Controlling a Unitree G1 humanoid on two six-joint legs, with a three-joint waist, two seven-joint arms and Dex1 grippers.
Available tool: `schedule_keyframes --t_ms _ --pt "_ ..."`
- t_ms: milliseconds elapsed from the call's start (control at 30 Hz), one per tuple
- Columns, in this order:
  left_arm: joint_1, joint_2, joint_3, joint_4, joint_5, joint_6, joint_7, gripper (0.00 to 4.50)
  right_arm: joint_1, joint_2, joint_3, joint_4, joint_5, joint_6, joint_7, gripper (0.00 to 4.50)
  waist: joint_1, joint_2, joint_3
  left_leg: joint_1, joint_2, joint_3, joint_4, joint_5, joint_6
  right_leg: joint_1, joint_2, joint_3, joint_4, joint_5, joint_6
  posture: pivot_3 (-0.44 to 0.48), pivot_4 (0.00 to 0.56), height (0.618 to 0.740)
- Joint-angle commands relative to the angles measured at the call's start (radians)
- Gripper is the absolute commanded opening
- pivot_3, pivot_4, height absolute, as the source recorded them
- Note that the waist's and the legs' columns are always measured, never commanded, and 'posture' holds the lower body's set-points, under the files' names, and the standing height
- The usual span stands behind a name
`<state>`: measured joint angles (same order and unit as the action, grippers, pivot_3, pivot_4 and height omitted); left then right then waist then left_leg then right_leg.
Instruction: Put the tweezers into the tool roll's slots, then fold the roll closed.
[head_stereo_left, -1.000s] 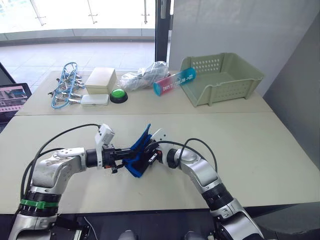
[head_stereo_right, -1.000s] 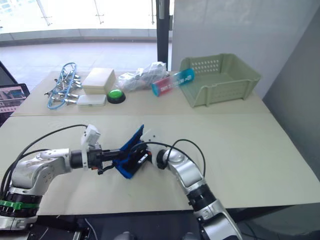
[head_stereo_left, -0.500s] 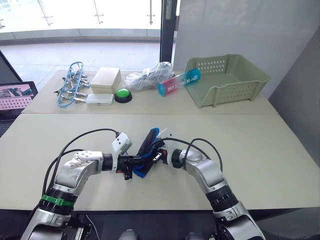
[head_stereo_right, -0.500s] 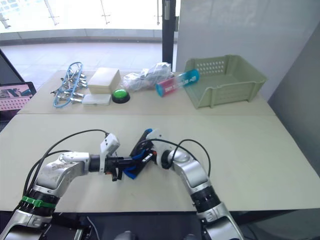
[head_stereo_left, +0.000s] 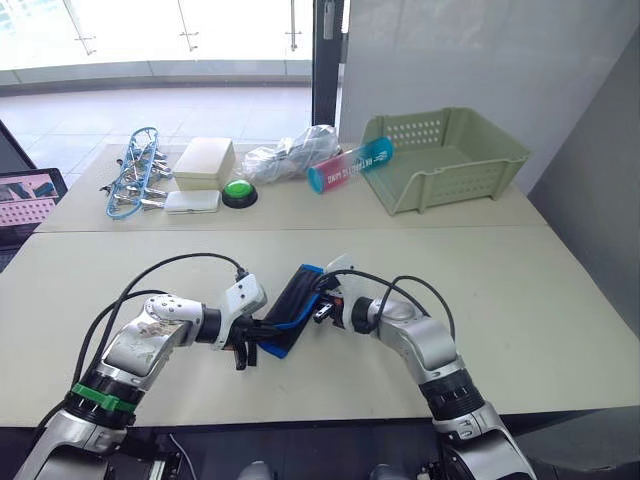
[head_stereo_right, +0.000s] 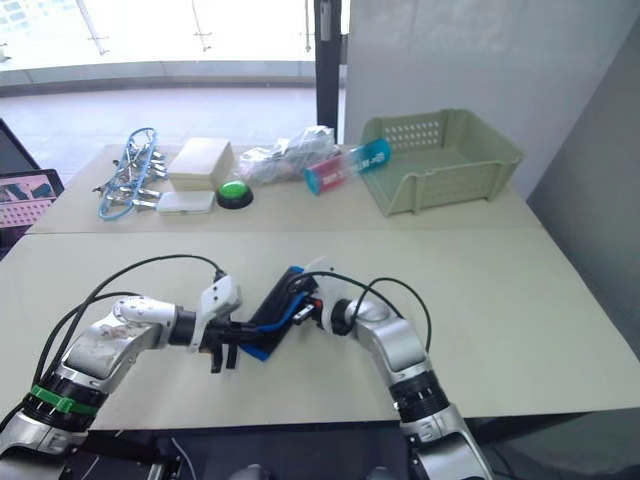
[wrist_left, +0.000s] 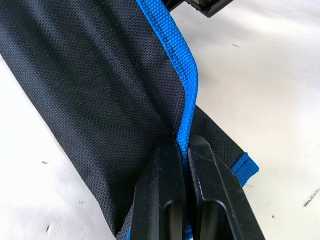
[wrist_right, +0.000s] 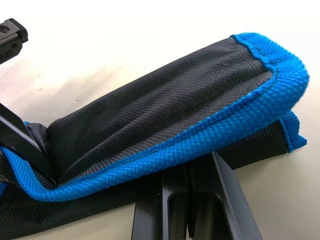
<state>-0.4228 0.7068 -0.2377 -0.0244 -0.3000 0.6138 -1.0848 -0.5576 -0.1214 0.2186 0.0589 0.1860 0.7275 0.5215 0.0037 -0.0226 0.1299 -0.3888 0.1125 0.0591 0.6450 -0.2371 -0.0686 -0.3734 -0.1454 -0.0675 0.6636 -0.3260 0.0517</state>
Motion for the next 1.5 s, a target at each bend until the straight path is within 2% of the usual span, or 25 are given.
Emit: schedule_keyframes --t_ms 33,200,300,433,600,733,867,1067,1167,1367,1500 --pt "0.037 -0.036 -0.049 0.084 0.052 0.071 0.068 0.01 0.003 -0.037 0.001 -0.029 -0.004 0.005 0.015 0.0 0.01 0.001 0.0 0.001 0.0 0.0 0.0 -0.002 0.004 0.002 0.0 0.0 -0.001 0.0 0.0 0.0 0.15 0.716" --pt "0.045 -0.021 -0.039 0.056 0.055 0.091 0.055 0.01 0.008 -0.037 0.048 -0.036 -0.019 0.019 0.015 0.0 0.009 0.001 0.0 0.003 0.0 0.0 0.001 -0.004 0.006 0.004 0.0 0.0 0.0 0.0 0.0 0.0 0.15 0.716" --pt "0.057 -0.013 -0.057 0.047 0.065 0.101 0.055 0.01 0.0 -0.044 0.031 -0.037 -0.011 0.026 0.01 0.0 0.007 0.002 -0.001 0.003 0.0 0.0 0.001 -0.004 0.006 0.004 0.0 0.0 0.0 0.0 0.0 0.0 0.15 0.716" --pt "0.082 -0.013 -0.105 0.037 0.09 0.118 0.067 0.01 -0.054 -0.145 -0.057 -0.074 0.02 -0.001 0.063 0.0 0.009 0.002 -0.001 0.003 0.0 0.0 0.001 -0.004 0.007 0.004 0.0 0.0 0.0 0.0 0.0 0.0 0.15 0.716" --pt "0.082 -0.019 -0.106 0.036 0.088 0.131 0.079 0.01 -0.086 -0.213 -0.061 -0.122 0.056 -0.002 0.136 0.0 0.008 0.008 -0.004 0.004 0.0 0.0 0.0 -0.004 0.007 0.004 0.0 0.0 -0.001 0.0 0.0 0.0 0.15 0.716" --pt "0.081 -0.019 -0.104 0.033 0.087 0.141 0.079 0.01 -0.121 -0.162 -0.033 -0.163 0.076 0.007 0.149 0.0 0.006 0.013 -0.007 0.005 0.0 0.0 0.0 -0.004 0.007 0.005 0.0 0.001 -0.001 0.0 0.0 0.0 0.15 0.716" --pt "0.082 -0.014 -0.107 0.03 0.088 0.142 0.076 0.01 -0.134 -0.115 0.071 -0.133 0.016 0.024 0.118 0.0 0.007 0.013 -0.007 0.005 0.0 0.0 0.0 -0.004 0.007 0.005 0.0 0.001 -0.001 0.0 0.0 0.0 0.15 0.716" --pt "0.08 -0.012 -0.106 0.024 0.085 0.146 0.075 0.01 -0.123 -0.084 0.169 -0.023 -0.054 0.115 0.054 0.0 0.007 0.012 -0.007 0.005 0.0 0.0 0.0 -0.004 0.007 0.005 0.0 0.001 -0.001 0.0 0.0 0.0 0.15 0.716" --pt "0.08 -0.008 -0.096 0.019 0.08 0.147 0.077 0.01 -0.098 -0.082 0.22 0.029 -0.079 0.113 0.063 0.0 0.006 0.013 -0.01 0.005 0.0 0.0 0.0 -0.004 0.008 0.005 0.0 0.001 -0.001 0.0 0.0 0.0 0.15 0.716" --pt "0.08 -0.013 -0.021 -0.01 0.021 0.158 0.07 0.01 -0.067 -0.071 0.241 0.099 -0.103 0.066 0.084 0.0 -0.001 0.013 -0.016 0.008 0.0 0.0 -0.002 -0.005 0.008 0.006 0.0 0.001 -0.001 0.0 0.0 0.0 0.15 0.716" --pt "0.086 0.002 0.087 -0.05 -0.089 0.211 0.026 1.2 -0.06 -0.067 0.236 0.119 -0.111 0.052 0.093 0.0 -0.011 0.013 -0.016 0.008 0.0 0.0 -0.002 -0.005 0.008 0.006 0.0 0.001 -0.001 -0.001 0.0 0.0 0.15 0.716"
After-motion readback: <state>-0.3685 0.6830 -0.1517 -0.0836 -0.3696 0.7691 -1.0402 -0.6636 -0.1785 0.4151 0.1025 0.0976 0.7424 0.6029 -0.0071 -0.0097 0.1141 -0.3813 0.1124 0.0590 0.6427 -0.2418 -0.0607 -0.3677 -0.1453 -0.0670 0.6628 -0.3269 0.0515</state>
